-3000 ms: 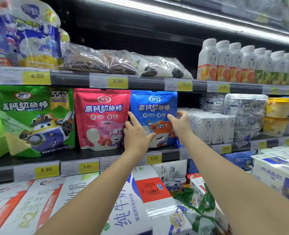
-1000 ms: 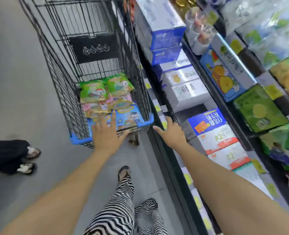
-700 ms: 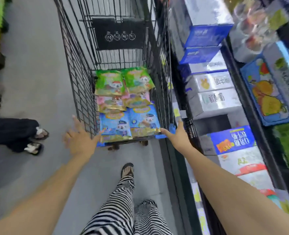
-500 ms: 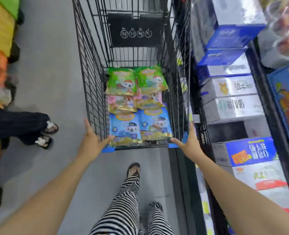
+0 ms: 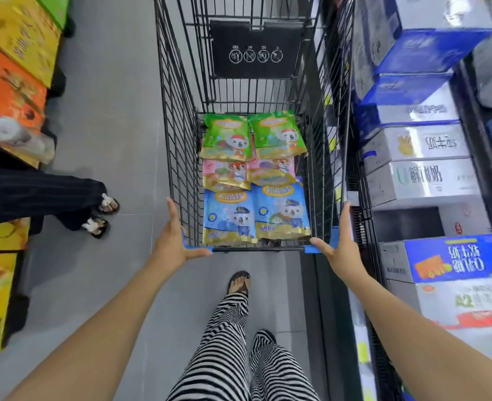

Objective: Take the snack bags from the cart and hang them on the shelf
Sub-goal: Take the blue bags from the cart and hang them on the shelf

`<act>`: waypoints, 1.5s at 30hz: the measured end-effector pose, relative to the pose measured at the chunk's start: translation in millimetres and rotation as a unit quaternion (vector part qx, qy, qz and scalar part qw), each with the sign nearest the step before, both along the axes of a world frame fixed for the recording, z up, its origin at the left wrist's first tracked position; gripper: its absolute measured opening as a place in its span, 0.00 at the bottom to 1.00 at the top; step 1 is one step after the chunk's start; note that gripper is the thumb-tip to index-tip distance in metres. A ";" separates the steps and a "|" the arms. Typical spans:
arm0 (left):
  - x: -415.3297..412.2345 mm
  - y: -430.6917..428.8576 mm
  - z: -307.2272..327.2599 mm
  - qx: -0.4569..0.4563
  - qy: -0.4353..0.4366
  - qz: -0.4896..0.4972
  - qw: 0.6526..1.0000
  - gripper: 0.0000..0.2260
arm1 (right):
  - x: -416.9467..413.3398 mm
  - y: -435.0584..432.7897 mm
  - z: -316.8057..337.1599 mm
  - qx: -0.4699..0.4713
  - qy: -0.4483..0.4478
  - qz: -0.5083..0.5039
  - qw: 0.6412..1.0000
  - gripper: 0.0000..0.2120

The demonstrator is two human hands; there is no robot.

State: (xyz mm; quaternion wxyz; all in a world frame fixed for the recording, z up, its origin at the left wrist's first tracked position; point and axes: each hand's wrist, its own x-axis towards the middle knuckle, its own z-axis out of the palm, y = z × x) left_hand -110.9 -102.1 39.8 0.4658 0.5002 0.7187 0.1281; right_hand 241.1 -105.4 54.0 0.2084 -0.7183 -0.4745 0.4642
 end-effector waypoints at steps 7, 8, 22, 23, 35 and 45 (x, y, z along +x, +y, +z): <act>11.5 -67.5 -5.4 0.008 0.010 0.008 1.000 0.66 | 12.9 -61.2 7.5 -0.005 -0.046 0.042 0.998 0.49; 14.1 -79.2 -6.1 0.007 0.010 0.008 1.000 0.66 | 16.4 -71.0 8.5 -0.012 -0.053 0.053 0.997 0.51; 32.3 -237.4 2.8 -0.028 -0.030 -0.003 0.999 0.64 | 33.2 -225.3 13.7 -0.076 -0.039 0.104 0.991 0.57; 31.7 -249.2 2.4 -0.026 -0.035 0.001 0.999 0.64 | 31.8 -238.2 14.4 -0.074 -0.039 0.101 0.991 0.57; 13.2 -400.1 0.1 -0.022 -0.059 -0.018 0.998 0.65 | 16.2 -399.3 11.4 -0.070 -0.048 0.087 0.993 0.58; 8.8 -533.3 2.9 -0.039 -0.023 -0.038 0.998 0.65 | 10.1 -536.9 15.6 -0.093 -0.067 0.087 0.990 0.57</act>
